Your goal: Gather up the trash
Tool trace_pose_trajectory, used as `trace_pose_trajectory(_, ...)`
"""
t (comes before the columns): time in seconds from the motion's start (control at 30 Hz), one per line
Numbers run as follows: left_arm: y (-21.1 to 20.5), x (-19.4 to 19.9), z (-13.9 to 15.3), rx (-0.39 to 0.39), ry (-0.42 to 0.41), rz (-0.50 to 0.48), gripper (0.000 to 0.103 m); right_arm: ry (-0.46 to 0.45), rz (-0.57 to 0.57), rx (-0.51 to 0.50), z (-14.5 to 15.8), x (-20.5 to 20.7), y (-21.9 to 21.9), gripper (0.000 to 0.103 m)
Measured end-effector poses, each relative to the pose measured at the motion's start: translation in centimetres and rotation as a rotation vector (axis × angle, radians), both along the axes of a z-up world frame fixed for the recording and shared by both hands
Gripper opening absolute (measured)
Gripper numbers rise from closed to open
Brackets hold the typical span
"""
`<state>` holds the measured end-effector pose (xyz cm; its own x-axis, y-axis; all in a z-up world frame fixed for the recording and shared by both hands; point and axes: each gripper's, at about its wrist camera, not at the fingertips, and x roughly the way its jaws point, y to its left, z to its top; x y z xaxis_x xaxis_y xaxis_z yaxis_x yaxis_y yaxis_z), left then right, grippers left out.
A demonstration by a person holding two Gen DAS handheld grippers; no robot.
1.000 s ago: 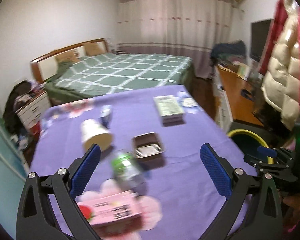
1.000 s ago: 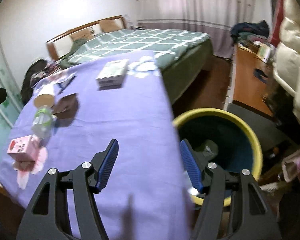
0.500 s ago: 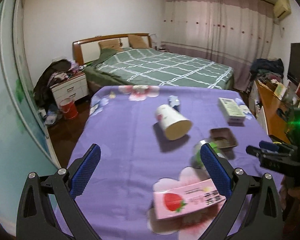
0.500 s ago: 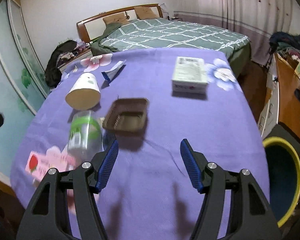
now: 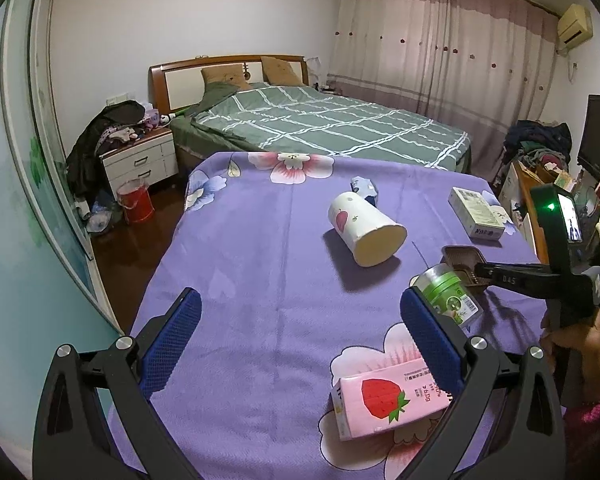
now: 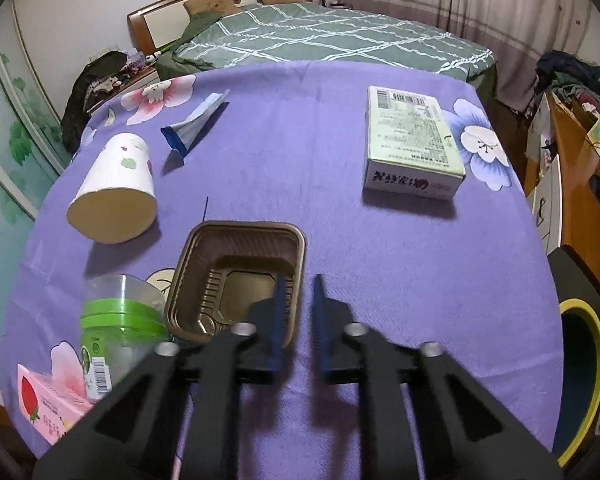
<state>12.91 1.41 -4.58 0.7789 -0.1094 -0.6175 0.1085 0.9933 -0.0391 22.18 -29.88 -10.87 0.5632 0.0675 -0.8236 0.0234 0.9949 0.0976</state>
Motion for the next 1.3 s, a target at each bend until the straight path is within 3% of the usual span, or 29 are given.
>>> trace_pose_trajectory(0.4, -1.8, -1.3, -0.4, 0.002, 0.001, -0.046, 0.098, -0.094, -0.089, 0.065, 3.0, -5.4, -5.9, 0.004)
trace_pose_trajectory(0.67, -3.1, -3.7, -2.5, 0.01, 0.049, -0.098, 0.098, -0.122, -0.328, 0.033, 3.3, -11.9, -16.3, 0.004)
trace_pose_trajectory(0.93, -2.6, -5.9, -4.8, -0.01, 0.108, -0.115, 0.098, -0.057, -0.516, 0.017, 0.5, -16.3, -24.8, 0.005)
trace_pose_trajectory(1.0, -2.9, -6.3, -5.1, -0.006, 0.112, -0.135, 0.098, -0.048, -0.533, 0.006, -0.1, -16.6, -25.6, 0.007)
trace_pose_trajectory(1.1, -3.8, -6.6, -5.1, 0.006, 0.111, -0.174, 0.098, -0.043, -0.552, 0.018, -0.7, -16.8, -26.5, 0.023)
trace_pose_trajectory(1.3, -4.8, -5.8, -6.2, 0.039, 0.149, -0.212, 0.098, -0.07, -0.512, 0.041, -0.4, -16.8, -25.5, 0.025)
